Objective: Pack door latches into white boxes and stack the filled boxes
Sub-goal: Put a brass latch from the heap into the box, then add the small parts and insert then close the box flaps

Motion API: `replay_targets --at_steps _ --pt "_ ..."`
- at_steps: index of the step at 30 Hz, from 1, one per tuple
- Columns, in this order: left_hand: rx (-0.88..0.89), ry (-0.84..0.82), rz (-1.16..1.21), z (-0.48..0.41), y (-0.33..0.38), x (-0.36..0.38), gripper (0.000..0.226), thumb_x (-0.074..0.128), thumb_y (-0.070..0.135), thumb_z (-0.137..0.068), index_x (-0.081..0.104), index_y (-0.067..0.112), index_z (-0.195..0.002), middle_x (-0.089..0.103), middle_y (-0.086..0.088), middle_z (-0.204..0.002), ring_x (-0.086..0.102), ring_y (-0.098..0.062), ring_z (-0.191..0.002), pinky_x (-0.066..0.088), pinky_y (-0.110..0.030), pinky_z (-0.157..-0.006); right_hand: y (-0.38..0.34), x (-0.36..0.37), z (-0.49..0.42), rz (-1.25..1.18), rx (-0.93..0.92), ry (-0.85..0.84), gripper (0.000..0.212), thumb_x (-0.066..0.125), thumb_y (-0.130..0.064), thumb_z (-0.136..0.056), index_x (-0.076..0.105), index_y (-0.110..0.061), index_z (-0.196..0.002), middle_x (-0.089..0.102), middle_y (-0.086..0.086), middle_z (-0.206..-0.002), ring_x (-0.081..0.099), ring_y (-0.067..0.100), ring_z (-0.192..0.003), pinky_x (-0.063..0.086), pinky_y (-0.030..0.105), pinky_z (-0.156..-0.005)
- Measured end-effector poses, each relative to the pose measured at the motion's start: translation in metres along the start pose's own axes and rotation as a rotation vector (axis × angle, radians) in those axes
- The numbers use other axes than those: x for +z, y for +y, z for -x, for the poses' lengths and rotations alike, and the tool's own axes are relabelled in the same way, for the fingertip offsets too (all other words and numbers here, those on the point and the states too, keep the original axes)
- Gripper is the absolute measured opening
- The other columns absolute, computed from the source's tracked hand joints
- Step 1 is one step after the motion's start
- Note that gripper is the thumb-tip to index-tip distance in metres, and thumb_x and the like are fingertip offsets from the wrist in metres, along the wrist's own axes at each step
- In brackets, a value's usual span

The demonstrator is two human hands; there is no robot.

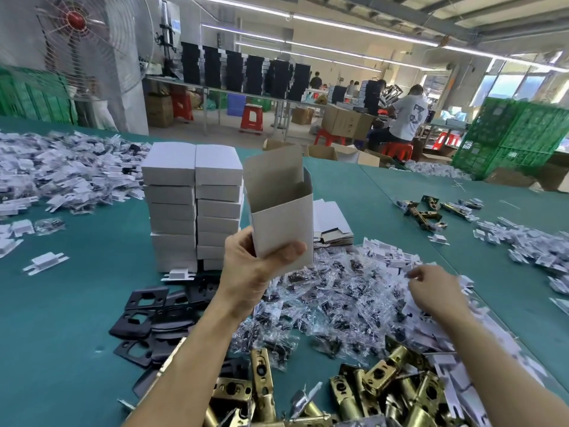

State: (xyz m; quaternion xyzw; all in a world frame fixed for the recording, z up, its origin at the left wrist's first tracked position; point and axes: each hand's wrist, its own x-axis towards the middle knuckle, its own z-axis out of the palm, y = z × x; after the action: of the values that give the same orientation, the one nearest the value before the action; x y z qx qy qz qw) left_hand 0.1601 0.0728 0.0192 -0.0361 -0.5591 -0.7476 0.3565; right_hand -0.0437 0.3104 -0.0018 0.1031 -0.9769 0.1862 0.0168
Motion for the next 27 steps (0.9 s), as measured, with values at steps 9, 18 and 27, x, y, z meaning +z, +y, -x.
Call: replay_targets --at_steps 9,18,27 --pt "-0.008 0.025 -0.143 0.004 -0.004 0.002 0.031 0.089 0.035 -0.056 0.076 0.03 -0.085 0.072 0.001 -0.091 0.069 -0.017 -0.084 0.061 -0.045 -0.064 -0.012 -0.003 0.02 0.472 -0.045 -0.1 0.009 0.055 -0.023 -0.089 0.049 -0.017 -0.088 0.057 0.002 -0.087 0.061 0.023 -0.08 0.053 0.03 -0.066" --pt "-0.037 0.01 -0.249 0.002 -0.013 0.0 0.02 0.085 0.017 -0.07 0.074 0.016 -0.086 0.071 -0.011 -0.089 0.069 -0.027 -0.087 0.061 -0.043 -0.069 -0.019 -0.009 0.022 0.17 -0.113 0.049 0.028 0.056 -0.001 -0.089 0.063 -0.009 -0.115 0.053 0.018 -0.122 0.056 0.025 -0.084 0.053 0.04 -0.086" --pt "-0.135 -0.02 -0.349 0.0 -0.02 -0.002 0.016 0.085 0.006 -0.076 0.072 0.003 -0.086 0.068 -0.017 -0.088 0.064 -0.018 -0.073 0.054 -0.026 -0.059 -0.115 -0.082 0.078 -0.952 -0.906 0.279 0.036 0.077 -0.007 -0.081 0.063 -0.015 -0.114 0.07 -0.001 -0.104 0.071 0.015 -0.096 0.057 0.027 -0.09"
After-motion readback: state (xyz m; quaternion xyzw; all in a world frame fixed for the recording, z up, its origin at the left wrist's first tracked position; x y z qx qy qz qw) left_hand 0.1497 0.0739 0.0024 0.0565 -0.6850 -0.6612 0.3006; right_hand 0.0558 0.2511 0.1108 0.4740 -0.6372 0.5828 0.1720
